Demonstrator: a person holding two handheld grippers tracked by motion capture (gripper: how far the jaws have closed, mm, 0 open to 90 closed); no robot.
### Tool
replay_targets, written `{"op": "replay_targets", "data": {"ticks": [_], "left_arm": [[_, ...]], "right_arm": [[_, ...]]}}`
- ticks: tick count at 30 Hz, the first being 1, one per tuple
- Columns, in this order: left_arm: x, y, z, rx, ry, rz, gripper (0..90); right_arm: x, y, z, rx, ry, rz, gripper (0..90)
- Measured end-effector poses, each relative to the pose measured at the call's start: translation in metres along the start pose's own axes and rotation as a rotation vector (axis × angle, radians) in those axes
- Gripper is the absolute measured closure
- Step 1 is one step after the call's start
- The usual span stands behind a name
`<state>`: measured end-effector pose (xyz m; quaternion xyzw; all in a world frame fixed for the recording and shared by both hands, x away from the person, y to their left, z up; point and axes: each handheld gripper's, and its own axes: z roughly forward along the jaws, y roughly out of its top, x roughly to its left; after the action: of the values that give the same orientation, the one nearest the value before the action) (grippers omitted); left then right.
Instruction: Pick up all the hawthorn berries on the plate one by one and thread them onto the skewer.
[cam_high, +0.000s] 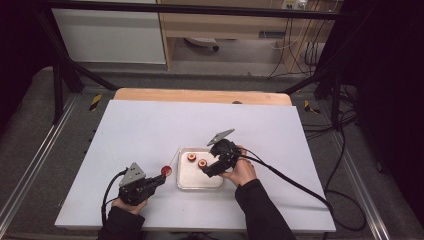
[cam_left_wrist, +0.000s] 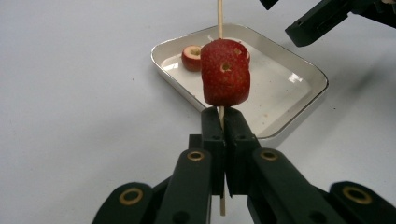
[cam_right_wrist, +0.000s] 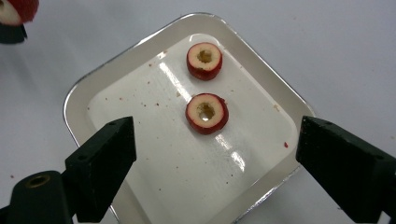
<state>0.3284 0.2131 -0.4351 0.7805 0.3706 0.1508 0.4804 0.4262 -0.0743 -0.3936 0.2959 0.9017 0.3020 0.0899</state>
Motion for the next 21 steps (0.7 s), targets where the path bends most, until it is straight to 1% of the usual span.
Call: {"op": "replay_targets", "data": {"ticks": [2, 4, 6, 9, 12, 13, 15, 18, 19, 21], "left_arm": [[0.000, 0.000, 0.001, 0.002, -0.003, -0.003, 88.0], [0.001, 0.000, 0.001, 0.003, -0.003, -0.004, 88.0], [0.001, 0.000, 0.001, 0.002, -0.005, -0.004, 88.0], [0.000, -0.001, 0.002, 0.006, -0.005, -0.003, 88.0], [0.000, -0.001, 0.003, 0.009, -0.008, -0.002, 88.0], [-0.001, -0.001, 0.003, 0.009, -0.009, -0.002, 88.0], [0.000, -0.001, 0.003, 0.010, -0.008, -0.001, 88.0], [0.000, -0.001, 0.003, 0.011, -0.008, -0.002, 88.0], [0.000, -0.001, 0.003, 0.011, -0.009, -0.002, 88.0], [0.000, -0.001, 0.004, 0.014, -0.008, 0.001, 88.0]], "right_arm": [[-0.002, 0.005, 0.004, 0.044, 0.008, -0.035, 15.2], [-0.004, 0.009, 0.009, 0.077, 0.022, -0.050, 17.1], [-0.006, 0.012, 0.012, 0.102, 0.018, -0.061, 18.5], [-0.007, 0.017, 0.017, 0.118, 0.032, -0.067, 23.0], [-0.008, 0.021, 0.023, 0.146, 0.051, -0.076, 29.4], [-0.008, 0.022, 0.024, 0.156, 0.051, -0.072, 30.6], [-0.009, 0.024, 0.029, 0.164, 0.063, -0.075, 33.7], [-0.009, 0.026, 0.034, 0.185, 0.079, -0.089, 36.8], [-0.010, 0.027, 0.036, 0.191, 0.081, -0.102, 38.0], [-0.009, 0.027, 0.039, 0.192, 0.087, -0.104, 41.6]]}}
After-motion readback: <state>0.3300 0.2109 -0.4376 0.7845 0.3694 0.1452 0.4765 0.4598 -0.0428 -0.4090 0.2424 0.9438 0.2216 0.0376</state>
